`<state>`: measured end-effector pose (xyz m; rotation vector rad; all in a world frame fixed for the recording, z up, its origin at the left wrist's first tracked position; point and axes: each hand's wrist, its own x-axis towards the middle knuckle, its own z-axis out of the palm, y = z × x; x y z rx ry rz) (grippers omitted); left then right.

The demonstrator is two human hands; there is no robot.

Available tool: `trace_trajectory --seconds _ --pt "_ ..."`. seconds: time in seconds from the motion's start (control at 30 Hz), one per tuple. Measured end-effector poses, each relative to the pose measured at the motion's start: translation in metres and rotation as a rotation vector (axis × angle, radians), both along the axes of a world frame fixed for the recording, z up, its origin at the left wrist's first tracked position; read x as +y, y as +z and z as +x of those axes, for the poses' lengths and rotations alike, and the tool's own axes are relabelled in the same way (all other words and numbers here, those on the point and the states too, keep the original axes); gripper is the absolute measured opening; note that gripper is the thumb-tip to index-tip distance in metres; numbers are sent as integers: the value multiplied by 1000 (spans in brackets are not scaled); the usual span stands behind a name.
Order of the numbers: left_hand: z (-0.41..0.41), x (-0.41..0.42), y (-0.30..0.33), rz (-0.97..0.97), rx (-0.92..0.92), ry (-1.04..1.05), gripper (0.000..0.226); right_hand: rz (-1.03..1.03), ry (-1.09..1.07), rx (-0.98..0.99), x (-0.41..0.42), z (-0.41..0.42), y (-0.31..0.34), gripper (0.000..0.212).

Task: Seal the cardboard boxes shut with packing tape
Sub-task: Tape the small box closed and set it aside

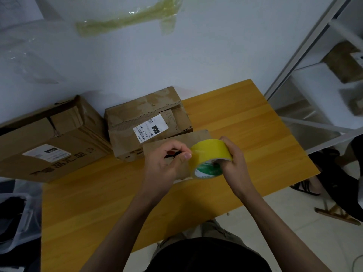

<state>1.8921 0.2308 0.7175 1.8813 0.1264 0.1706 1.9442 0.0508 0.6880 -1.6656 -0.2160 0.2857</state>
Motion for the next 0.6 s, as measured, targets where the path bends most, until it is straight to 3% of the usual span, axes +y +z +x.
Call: trace_trajectory --seconds 0.23,0.4,0.53,0.6 --pt "-2 -7 11 -257 26 -1 15 222 148 469 5 1 -6 52" --pt "3 -5 15 -382 25 39 14 355 291 676 14 3 -5 31" --pt "12 -2 22 -508 -18 74 20 506 253 779 17 10 -9 40" --pt "17 -3 29 -512 -50 82 18 557 235 806 18 7 -11 28"
